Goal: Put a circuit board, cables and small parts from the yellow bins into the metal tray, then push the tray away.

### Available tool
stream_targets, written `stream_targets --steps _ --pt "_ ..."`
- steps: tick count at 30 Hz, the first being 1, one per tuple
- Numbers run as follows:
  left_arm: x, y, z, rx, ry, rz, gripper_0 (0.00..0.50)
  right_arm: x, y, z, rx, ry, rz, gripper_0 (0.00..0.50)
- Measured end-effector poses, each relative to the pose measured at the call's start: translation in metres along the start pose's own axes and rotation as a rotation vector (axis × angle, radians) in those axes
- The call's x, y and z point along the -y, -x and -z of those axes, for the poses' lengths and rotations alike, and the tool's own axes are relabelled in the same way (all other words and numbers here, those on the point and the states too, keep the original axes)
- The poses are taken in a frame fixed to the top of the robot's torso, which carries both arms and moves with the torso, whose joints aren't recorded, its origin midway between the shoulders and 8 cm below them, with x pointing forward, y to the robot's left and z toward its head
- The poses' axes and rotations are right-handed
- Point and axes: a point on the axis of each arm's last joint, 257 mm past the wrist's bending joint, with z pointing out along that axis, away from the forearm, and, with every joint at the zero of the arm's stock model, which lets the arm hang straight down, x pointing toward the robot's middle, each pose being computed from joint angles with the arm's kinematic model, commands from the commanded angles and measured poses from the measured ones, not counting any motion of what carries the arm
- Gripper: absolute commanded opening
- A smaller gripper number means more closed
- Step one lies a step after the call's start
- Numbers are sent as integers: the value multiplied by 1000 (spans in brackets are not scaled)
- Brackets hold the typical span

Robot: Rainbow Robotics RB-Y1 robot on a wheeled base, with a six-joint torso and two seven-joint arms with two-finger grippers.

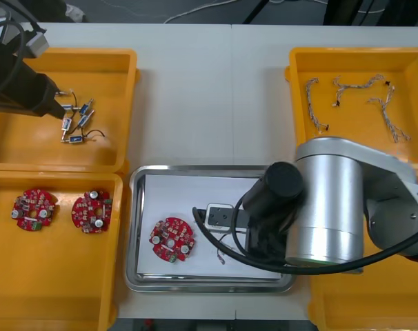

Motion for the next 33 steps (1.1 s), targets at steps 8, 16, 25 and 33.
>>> stream_targets --steps 8,16,25,33 --pt "-10 9 -7 32 36 -205 500 -13 20 -18 29 -2 41 0" --pt "1 9 -29 6 72 -540 500 -25 13 -34 -3 27 53 0" --pt "-10 -2 -52 -37 54 -563 500 -29 13 -57 -3 37 43 0" --pt "-23 -8 -73 -43 37 -947 500 -30 15 -61 -9 42 38 243"
